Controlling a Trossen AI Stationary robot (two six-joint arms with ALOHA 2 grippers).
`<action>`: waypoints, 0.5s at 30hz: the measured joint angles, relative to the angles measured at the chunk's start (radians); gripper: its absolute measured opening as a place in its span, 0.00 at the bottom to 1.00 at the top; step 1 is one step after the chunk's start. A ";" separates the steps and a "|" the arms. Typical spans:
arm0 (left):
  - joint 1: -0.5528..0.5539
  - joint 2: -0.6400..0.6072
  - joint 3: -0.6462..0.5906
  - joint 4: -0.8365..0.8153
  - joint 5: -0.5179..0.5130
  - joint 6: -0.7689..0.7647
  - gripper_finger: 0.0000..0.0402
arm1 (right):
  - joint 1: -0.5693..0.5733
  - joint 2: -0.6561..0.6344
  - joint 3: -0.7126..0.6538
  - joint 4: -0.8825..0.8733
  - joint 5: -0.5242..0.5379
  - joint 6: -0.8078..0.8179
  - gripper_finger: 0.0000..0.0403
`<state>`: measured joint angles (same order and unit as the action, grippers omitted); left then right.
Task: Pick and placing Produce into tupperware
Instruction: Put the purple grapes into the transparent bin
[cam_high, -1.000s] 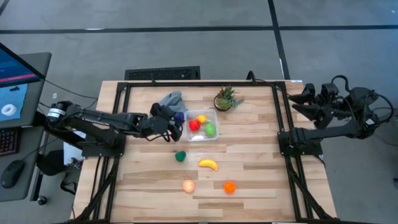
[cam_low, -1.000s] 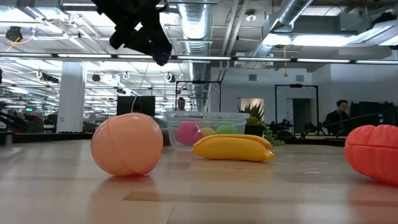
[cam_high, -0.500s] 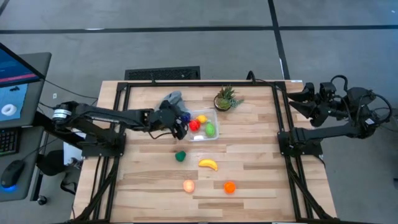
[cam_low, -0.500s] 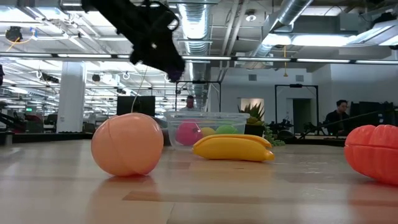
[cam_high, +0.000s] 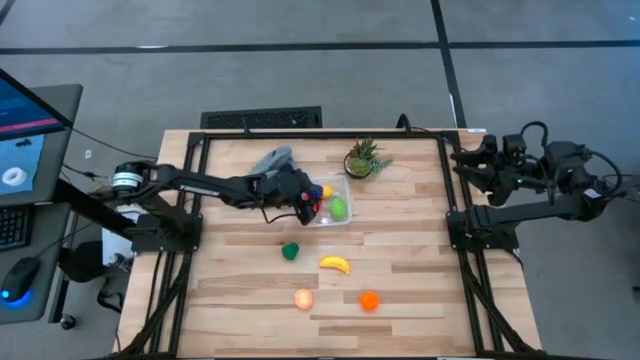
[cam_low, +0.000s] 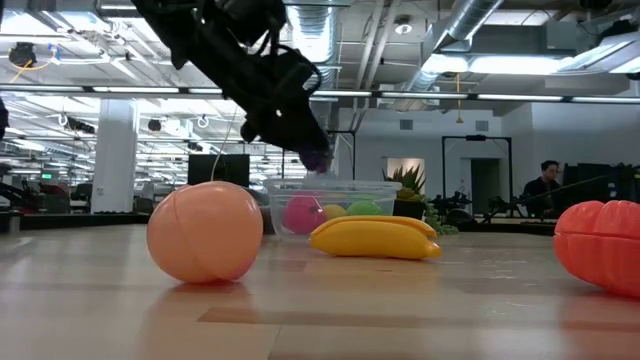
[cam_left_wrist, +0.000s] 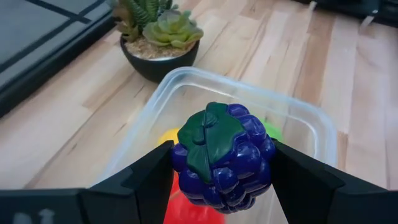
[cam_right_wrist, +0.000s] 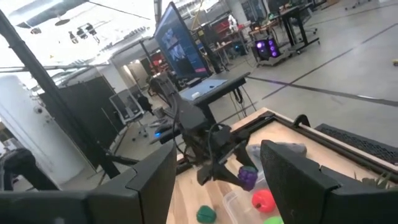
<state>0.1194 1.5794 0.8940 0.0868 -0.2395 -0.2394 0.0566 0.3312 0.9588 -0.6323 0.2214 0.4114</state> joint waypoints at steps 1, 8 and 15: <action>0.007 0.011 0.000 0.017 0.009 0.000 0.57 | 0.000 0.003 0.000 -0.002 0.000 0.000 0.63; 0.028 0.084 0.067 0.041 0.077 0.028 0.57 | 0.000 0.010 0.000 -0.004 0.000 0.000 0.63; 0.050 0.178 0.153 0.024 0.130 0.055 0.57 | 0.000 0.012 0.000 -0.003 0.001 0.000 0.63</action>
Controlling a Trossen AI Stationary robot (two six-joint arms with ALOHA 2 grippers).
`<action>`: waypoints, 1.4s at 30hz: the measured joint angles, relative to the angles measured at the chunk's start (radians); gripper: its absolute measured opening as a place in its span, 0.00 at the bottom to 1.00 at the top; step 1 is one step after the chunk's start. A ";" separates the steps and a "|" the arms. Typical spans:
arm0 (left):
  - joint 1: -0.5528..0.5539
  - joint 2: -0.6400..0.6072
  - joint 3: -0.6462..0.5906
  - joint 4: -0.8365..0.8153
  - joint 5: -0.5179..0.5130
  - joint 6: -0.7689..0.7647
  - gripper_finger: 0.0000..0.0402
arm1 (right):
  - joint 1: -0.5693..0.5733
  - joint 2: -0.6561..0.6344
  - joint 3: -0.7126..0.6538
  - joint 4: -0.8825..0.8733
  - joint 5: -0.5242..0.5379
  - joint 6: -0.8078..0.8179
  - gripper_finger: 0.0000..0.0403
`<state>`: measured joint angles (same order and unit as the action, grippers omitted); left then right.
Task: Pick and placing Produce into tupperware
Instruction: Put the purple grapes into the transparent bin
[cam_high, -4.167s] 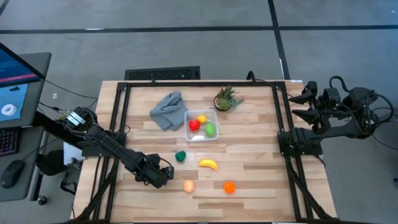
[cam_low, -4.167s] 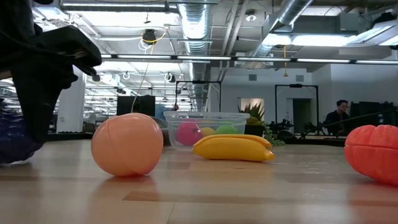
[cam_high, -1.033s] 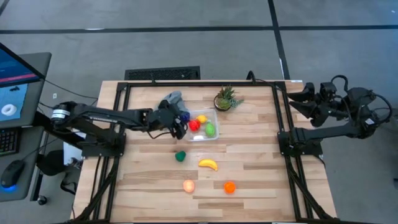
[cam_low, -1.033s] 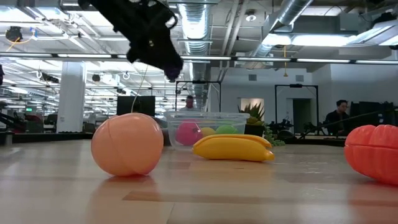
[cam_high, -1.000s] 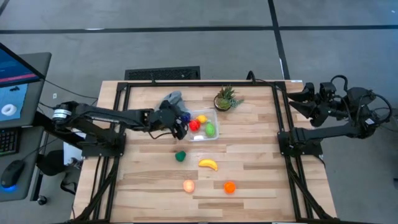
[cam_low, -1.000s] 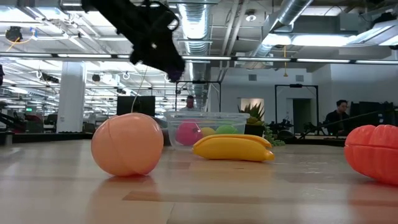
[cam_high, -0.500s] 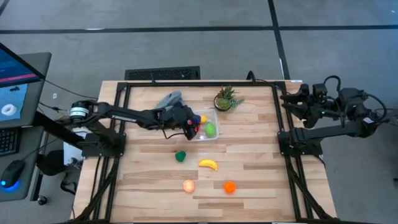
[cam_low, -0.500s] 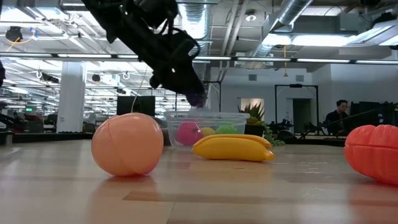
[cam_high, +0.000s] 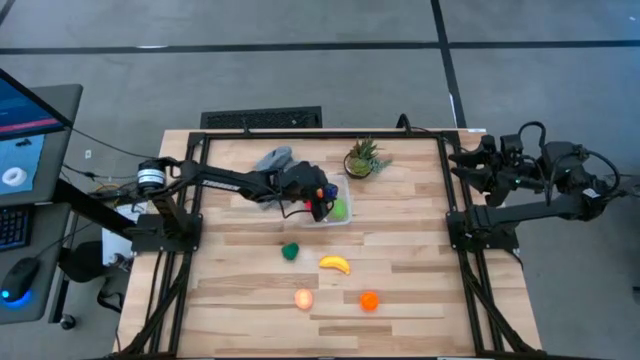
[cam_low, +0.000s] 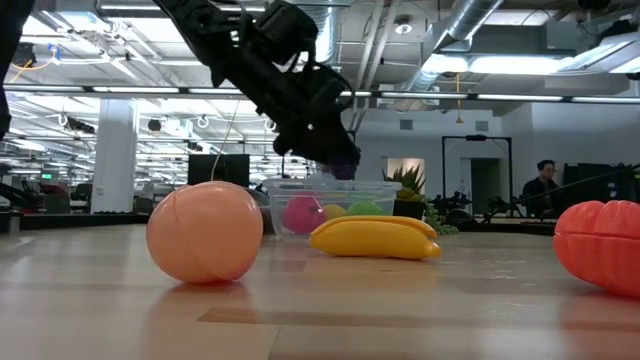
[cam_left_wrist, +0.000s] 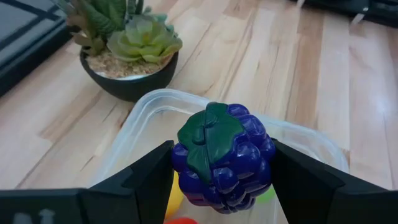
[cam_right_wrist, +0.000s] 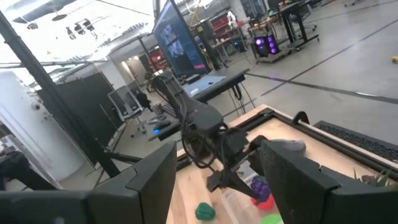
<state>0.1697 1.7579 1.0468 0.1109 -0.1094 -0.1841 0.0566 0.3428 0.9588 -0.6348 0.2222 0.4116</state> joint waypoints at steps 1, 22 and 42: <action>0.004 0.005 0.007 -0.009 0.000 0.000 0.57 | 0.000 0.000 0.000 0.000 0.000 0.000 0.63; 0.040 0.028 0.018 -0.048 0.050 -0.022 0.57 | 0.000 0.000 0.000 -0.002 0.015 -0.001 0.63; 0.026 0.078 0.021 -0.013 0.052 -0.037 0.59 | 0.000 -0.001 0.000 -0.007 0.014 0.006 0.63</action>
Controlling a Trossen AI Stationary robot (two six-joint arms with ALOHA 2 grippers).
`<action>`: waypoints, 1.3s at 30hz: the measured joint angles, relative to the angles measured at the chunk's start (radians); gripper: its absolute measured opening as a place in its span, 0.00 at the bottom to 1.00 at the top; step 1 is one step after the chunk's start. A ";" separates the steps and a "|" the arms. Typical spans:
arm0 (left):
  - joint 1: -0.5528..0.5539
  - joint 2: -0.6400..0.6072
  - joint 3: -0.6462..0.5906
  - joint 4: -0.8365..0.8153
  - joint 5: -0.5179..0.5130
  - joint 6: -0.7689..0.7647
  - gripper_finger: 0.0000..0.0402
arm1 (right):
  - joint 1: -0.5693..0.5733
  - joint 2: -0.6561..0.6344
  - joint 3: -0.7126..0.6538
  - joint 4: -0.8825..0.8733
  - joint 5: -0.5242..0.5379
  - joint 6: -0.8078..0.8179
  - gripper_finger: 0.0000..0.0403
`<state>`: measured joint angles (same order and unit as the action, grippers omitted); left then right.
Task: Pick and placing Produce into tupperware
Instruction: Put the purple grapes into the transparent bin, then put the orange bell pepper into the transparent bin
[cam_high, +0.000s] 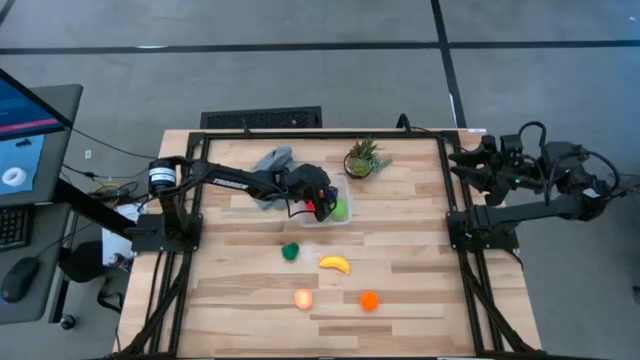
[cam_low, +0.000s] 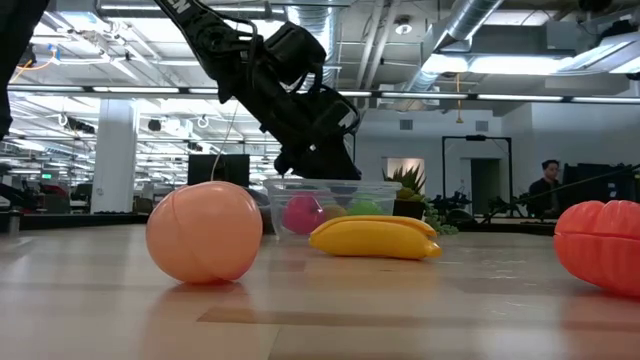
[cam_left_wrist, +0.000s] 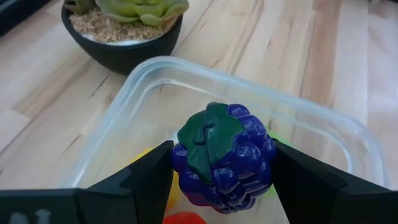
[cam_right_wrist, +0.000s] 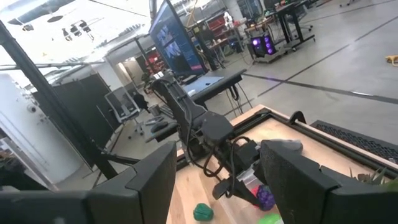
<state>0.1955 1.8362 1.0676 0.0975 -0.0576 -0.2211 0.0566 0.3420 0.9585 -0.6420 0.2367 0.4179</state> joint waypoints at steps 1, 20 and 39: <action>-0.001 0.000 0.000 -0.003 0.000 0.001 0.59 | 0.000 0.000 0.000 -0.006 0.000 0.000 0.63; -0.006 0.000 0.000 0.031 0.026 0.001 0.76 | 0.000 0.000 0.000 -0.033 0.000 0.001 0.63; -0.006 -0.011 0.215 -0.200 0.466 0.061 0.77 | 0.002 -0.002 -0.133 0.003 -0.044 0.126 0.63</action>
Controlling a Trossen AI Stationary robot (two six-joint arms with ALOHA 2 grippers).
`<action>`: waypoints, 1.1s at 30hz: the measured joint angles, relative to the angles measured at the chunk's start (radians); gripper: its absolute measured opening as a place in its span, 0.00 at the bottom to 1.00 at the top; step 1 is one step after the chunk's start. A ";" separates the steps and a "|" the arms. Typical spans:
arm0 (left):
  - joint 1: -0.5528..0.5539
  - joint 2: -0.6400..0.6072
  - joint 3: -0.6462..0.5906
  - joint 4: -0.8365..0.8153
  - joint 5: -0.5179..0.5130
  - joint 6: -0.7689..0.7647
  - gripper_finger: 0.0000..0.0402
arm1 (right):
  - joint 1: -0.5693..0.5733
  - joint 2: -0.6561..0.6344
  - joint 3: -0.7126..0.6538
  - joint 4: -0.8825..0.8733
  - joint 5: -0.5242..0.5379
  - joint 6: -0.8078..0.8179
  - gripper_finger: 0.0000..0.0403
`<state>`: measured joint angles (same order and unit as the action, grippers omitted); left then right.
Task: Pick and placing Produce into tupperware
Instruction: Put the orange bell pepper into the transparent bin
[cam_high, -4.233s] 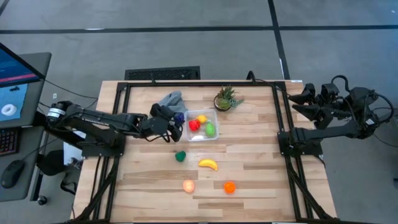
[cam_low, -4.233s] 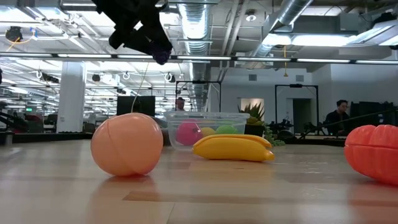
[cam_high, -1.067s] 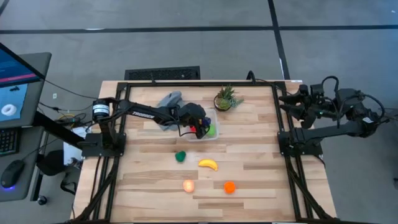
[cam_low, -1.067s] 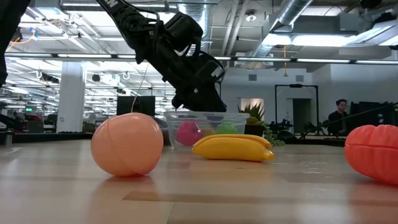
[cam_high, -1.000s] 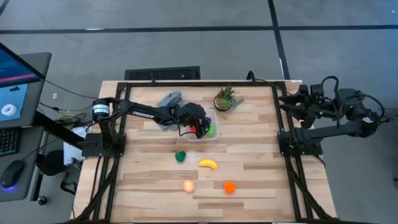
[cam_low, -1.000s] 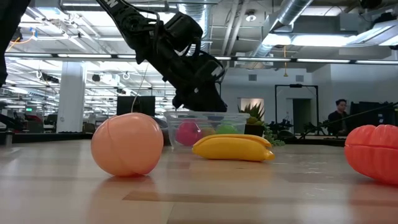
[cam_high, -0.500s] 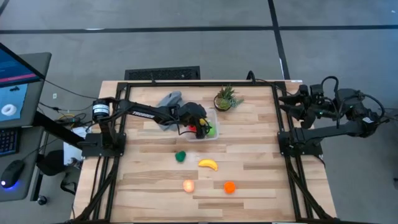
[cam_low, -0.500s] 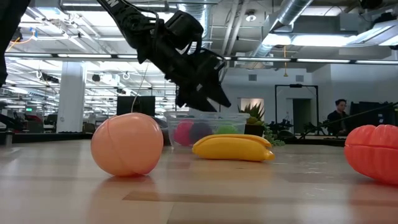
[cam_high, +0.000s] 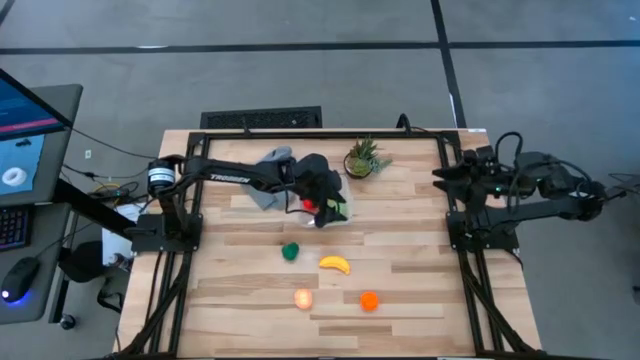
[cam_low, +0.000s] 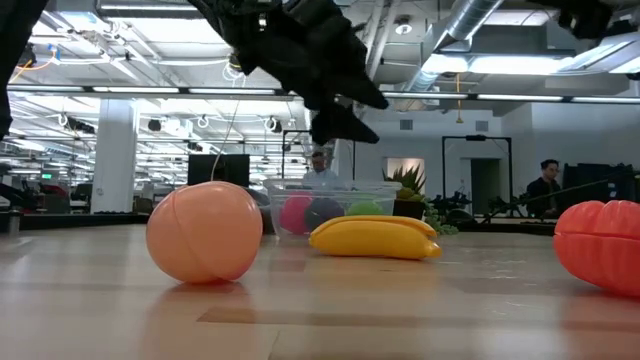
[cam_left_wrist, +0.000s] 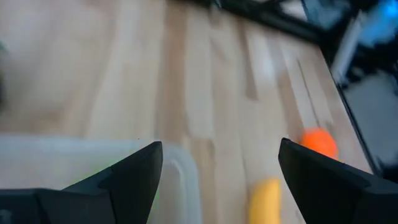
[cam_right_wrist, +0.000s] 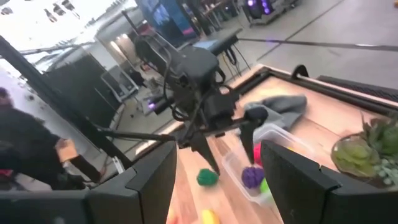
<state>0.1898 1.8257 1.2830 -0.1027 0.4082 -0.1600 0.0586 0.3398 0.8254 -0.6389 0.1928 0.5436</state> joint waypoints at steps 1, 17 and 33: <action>0.000 -0.001 0.013 -0.050 0.016 0.011 0.77 | 0.000 -0.002 0.000 -0.005 0.008 -0.004 0.63; -0.016 -0.196 0.045 -0.484 -0.014 0.082 0.77 | -0.002 -0.007 0.001 -0.027 0.112 0.000 0.63; -0.056 -0.683 0.015 -0.691 -0.421 0.011 0.77 | -0.002 -0.007 0.001 -0.035 0.160 -0.002 0.63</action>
<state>0.1338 1.1427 1.2981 -0.7933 -0.0128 -0.1486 0.0566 0.3328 0.8265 -0.6739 0.3531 0.5420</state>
